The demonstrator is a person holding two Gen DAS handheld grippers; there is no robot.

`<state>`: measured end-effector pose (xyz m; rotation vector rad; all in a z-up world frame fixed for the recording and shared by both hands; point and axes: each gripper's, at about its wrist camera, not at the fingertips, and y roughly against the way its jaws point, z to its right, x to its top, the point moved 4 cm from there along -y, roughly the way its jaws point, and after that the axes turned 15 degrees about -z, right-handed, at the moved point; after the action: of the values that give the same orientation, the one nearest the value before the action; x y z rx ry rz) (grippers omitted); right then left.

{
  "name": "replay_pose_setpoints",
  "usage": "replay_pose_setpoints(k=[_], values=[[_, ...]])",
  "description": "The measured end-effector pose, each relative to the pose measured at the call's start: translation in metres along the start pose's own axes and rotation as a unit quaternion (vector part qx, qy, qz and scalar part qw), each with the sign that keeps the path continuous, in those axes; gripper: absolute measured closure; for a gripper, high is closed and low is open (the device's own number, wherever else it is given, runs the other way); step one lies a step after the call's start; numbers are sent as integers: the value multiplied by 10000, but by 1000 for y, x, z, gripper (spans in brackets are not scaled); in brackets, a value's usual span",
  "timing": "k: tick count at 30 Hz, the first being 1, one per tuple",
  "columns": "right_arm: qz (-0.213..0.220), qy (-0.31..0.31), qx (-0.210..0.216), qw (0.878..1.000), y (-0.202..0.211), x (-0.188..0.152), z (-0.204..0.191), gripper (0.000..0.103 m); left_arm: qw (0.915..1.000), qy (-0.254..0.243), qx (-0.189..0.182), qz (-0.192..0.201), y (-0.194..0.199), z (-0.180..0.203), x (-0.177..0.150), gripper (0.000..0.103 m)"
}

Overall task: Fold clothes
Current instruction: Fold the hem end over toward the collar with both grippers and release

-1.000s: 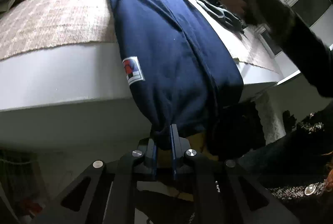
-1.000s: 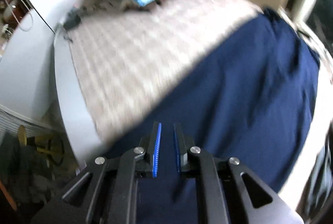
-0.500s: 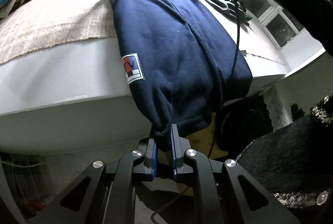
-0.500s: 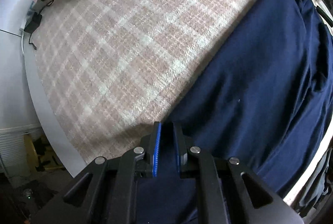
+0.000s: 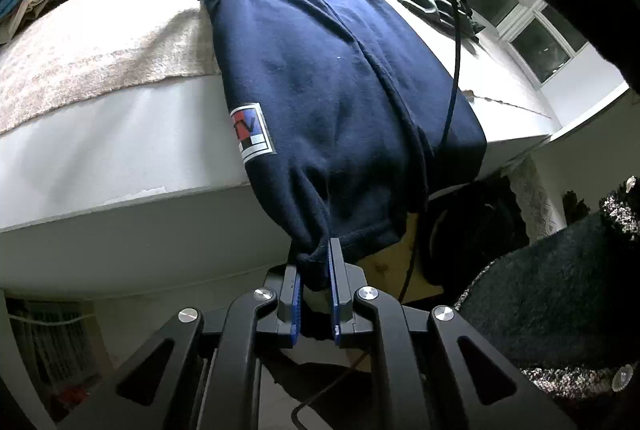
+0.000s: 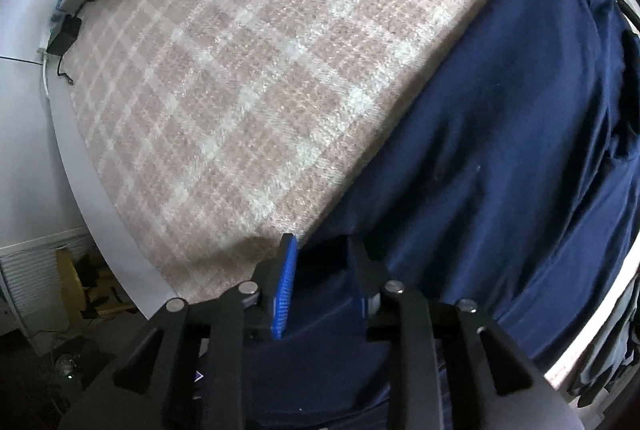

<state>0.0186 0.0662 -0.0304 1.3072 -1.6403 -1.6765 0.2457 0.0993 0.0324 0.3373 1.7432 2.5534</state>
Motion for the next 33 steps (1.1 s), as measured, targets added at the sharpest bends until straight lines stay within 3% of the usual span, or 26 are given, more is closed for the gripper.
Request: replay_pose_setpoints(k=[3, 7, 17, 20, 23, 25, 26, 28, 29, 33], values=[[114, -18, 132, 9998, 3, 0, 0, 77, 10000, -46, 13, 30, 2, 3, 0, 93], [368, -112, 649, 9971, 9, -3, 5, 100, 9999, -108, 31, 70, 4, 6, 0, 93], [1030, -279, 1815, 9776, 29, -16, 17, 100, 10000, -38, 11, 29, 3, -1, -4, 93], [1446, 103, 1400, 9795, 45, -53, 12, 94, 10000, -87, -29, 29, 3, -4, -5, 91], [1392, 300, 1042, 9843, 29, -109, 19, 92, 9997, -29, -88, -225, -2, -10, -8, 89], [1467, 213, 1096, 9828, 17, -148, 27, 91, 9996, -1, -74, -290, 0, -15, -12, 83], [1512, 74, 1194, 9812, 10, -169, 31, 90, 9995, 70, -73, -294, 4, -20, -14, 75], [1601, -204, 1389, 9771, -5, -209, 37, 70, 9993, 193, -118, -303, 10, -29, -15, 69], [1644, -343, 1486, 9745, -13, -229, 40, 66, 9991, 212, -147, -325, 10, -33, -12, 68], [1455, -1023, 1874, 9660, -56, -316, 55, 63, 9988, 78, -178, -451, 6, -37, 3, 60]])
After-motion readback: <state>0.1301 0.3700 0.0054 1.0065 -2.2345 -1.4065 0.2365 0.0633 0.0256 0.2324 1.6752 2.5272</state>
